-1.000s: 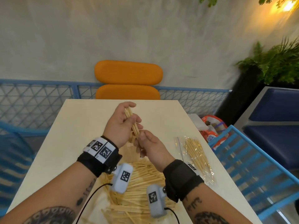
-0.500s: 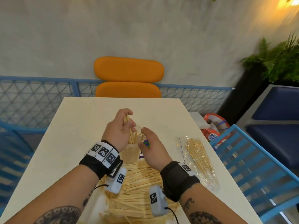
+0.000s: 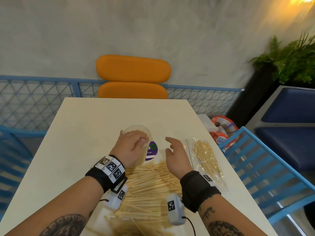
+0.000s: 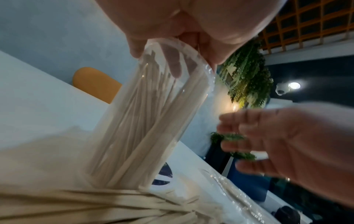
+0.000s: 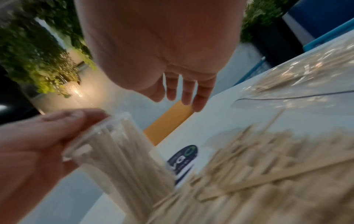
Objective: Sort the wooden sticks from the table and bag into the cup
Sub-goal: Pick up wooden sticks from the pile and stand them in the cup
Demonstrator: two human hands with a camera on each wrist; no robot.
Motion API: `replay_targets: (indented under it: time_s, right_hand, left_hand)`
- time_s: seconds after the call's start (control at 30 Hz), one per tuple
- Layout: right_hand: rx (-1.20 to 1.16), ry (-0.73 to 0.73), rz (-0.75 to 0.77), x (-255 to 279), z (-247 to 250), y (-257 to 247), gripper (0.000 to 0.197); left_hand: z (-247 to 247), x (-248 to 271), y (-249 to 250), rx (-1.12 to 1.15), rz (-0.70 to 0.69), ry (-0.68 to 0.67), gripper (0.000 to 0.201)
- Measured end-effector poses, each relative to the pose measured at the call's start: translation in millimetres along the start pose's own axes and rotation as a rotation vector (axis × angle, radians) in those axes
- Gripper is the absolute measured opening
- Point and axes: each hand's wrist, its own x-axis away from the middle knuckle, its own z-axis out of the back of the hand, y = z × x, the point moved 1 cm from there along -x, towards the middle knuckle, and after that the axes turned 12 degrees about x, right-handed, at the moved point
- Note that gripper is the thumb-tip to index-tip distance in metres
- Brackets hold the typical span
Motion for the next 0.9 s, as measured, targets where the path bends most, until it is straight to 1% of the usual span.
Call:
replay_targets:
  time_s: [0.07,0.1,0.17,0.23,0.27,0.37,0.43,0.53,0.57,0.63,0.67,0.73,0.8,0.83,0.9]
  right_hand:
    - [0.096,-0.055,-0.047,4.1,1.1,11.6,0.039]
    - [0.143,-0.093,-0.057,5.2,0.0,16.5,0.037]
    - [0.247,-0.167,-0.065,5.4,-5.2,24.4,0.036]
    - [0.362,-0.237,-0.077,2.4,-14.0,30.5,0.037]
    - [0.430,-0.269,-0.082,0.4,-17.8,32.1,0.038]
    - [0.608,-0.351,-0.045,-7.0,-23.7,28.7,0.041]
    - [0.691,-0.366,0.069,-10.1,-26.1,19.8,0.040]
    - [0.763,-0.336,0.277,-7.7,-35.1,-0.3,0.036]
    - [0.775,-0.344,0.322,-6.1,-39.7,-6.2,0.035]
    - [0.785,-0.387,0.365,-2.5,-51.9,-15.1,0.034]
    - [0.798,-0.410,0.364,-1.0,-57.1,-17.8,0.035]
    - [0.847,-0.428,0.367,1.4,-65.1,-19.4,0.033]
    - [0.892,-0.414,0.392,3.2,-70.0,-18.5,0.026]
    - [0.898,-0.403,0.401,4.0,-71.3,-17.6,0.022]
    - [0.887,-0.371,0.397,4.7,-71.2,-17.9,0.018]
  left_hand:
    - [3.5,2.6,5.5,0.076,0.017,0.070,0.026]
    - [5.1,4.8,7.0,0.112,0.021,0.113,0.024]
    - [8.4,10.5,5.5,0.167,-0.020,0.205,0.024]
    - [12.1,18.1,0.0,0.158,-0.065,0.284,0.025]
    - [13.6,22.2,-3.5,0.143,-0.056,0.321,0.026]
    - [19.3,38.7,-11.0,0.162,0.048,0.435,0.029]
    - [22.6,51.2,-17.1,0.173,0.154,0.478,0.031]
    - [24.7,70.4,-32.3,0.133,0.360,0.463,0.026]
    - [23.6,76.2,-36.7,0.132,0.420,0.450,0.024]
    - [20.3,86.7,-43.8,0.123,0.504,0.419,0.021]
    - [17.9,90.6,-46.8,0.112,0.535,0.386,0.020]
    - [11.1,97.1,-50.8,0.086,0.600,0.278,0.019]
    - [3.1,102.5,-52.5,0.020,0.639,0.152,0.022]
    - [-0.3,104.9,-52.7,-0.015,0.636,0.118,0.024]
    - [-3.7,107.9,-51.2,-0.027,0.606,0.119,0.025]
